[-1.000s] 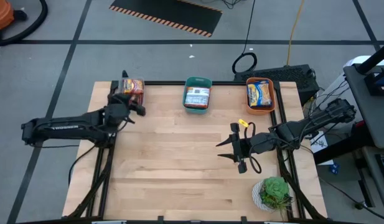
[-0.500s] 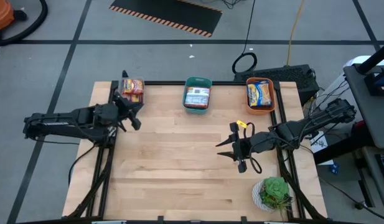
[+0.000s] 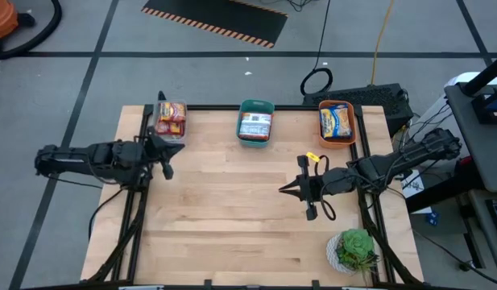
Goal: Sort Maruchan noodles
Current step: Return to Home Position
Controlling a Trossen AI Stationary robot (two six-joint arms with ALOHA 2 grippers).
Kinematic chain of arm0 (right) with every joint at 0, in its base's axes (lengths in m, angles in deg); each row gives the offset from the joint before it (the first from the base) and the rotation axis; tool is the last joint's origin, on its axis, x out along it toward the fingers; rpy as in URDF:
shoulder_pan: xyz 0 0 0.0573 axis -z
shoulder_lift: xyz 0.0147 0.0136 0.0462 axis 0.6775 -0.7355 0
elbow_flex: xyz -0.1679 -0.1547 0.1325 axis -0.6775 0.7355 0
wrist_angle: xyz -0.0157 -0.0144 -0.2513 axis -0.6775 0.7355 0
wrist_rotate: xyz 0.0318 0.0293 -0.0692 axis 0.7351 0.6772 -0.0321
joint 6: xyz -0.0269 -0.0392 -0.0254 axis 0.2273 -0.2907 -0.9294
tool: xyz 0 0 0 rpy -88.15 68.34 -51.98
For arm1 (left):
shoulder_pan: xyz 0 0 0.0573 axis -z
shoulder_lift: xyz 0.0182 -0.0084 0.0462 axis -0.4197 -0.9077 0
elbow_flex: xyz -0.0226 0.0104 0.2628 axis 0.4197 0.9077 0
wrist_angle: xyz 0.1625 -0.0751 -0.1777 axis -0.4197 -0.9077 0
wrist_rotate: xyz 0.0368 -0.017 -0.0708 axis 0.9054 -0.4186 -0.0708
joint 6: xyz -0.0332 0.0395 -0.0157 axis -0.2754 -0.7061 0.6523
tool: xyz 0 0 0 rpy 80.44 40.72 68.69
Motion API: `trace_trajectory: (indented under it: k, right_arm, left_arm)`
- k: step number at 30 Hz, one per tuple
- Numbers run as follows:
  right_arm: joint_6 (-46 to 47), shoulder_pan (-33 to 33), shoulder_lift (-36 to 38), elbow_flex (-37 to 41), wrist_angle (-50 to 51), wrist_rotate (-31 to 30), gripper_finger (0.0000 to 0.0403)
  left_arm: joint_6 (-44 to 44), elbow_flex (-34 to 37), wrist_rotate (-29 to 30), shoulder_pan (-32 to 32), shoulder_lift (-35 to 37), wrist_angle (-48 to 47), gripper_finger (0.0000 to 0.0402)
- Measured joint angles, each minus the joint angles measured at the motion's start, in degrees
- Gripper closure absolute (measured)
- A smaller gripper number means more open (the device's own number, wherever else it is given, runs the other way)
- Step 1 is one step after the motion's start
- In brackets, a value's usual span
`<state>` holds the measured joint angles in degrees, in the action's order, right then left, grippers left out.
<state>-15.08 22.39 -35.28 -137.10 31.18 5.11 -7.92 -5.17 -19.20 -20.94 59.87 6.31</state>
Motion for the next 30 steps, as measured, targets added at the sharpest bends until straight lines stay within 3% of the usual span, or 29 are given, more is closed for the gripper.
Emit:
trace_trajectory:
  k: [10,19,25,30]
  right_arm:
    - [-1.46,0.09,1.76,5.27,-4.50,-0.30,0.0401]
    - [-4.00,1.58,9.13,15.45,-12.70,-0.22,0.0402]
    - [-5.97,1.58,15.52,23.92,-24.20,-0.22,0.0402]
    - [-5.74,1.58,20.61,28.94,-26.64,-0.22,0.0402]
  left_arm:
    - [-3.18,7.15,-0.95,0.44,6.15,3.81,0.0396]
    - [-0.68,7.25,-7.35,0.44,6.66,4.47,0.0396]
    - [-0.98,14.05,-9.65,1.62,6.42,18.14,0.0396]
    - [-1.97,21.25,-9.84,2.27,6.42,27.87,0.0396]
